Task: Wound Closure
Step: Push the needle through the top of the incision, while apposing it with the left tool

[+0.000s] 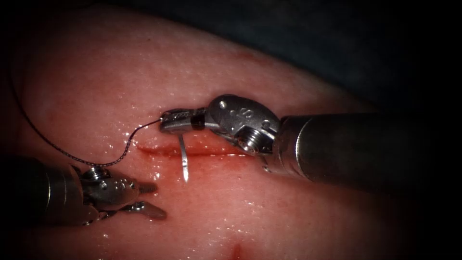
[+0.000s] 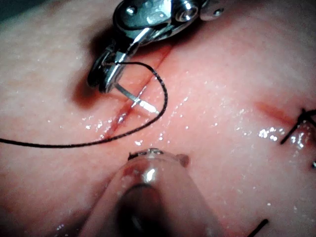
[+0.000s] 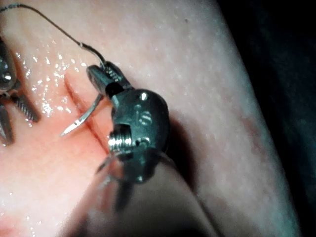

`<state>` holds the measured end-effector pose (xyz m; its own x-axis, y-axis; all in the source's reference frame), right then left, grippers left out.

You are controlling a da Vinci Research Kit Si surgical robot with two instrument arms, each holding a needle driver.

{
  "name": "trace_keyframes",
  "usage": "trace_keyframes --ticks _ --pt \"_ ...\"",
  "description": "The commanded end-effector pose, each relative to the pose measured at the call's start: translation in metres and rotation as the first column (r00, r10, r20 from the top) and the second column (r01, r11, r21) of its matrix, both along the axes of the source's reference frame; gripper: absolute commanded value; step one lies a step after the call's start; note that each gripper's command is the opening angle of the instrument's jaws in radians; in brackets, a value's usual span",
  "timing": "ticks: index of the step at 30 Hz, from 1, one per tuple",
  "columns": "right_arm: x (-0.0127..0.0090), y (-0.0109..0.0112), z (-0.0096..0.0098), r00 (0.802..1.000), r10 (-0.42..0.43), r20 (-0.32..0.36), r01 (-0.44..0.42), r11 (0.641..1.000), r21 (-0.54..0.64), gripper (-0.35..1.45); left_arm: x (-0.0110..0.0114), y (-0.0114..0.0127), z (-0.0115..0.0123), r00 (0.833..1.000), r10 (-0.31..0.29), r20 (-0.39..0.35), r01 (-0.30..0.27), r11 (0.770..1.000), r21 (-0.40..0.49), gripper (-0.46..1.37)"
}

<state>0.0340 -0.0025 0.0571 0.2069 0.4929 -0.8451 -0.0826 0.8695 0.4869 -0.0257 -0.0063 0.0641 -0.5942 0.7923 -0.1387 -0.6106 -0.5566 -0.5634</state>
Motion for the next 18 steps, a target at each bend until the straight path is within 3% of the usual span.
trace_keyframes --ticks 1,8,18 --pt "-0.0001 0.0003 0.0 1.0 -0.001 -0.004 0.001 1.0 -0.025 -0.35 0.0 0.0 0.0 1.0 0.001 0.001 -0.001 1.0 0.0 0.33" --pt "0.0001 0.0009 0.0 0.999 -0.021 -0.031 0.017 0.988 -0.15 -0.35 0.0 0.0 0.0 1.0 0.001 0.001 -0.001 1.0 0.0 0.31" --pt "0.0015 0.0019 -0.0006 0.996 -0.054 -0.073 0.025 0.939 -0.343 -0.35 0.0 0.0 0.0001 1.0 0.0 0.001 0.0 1.0 -0.001 0.29"
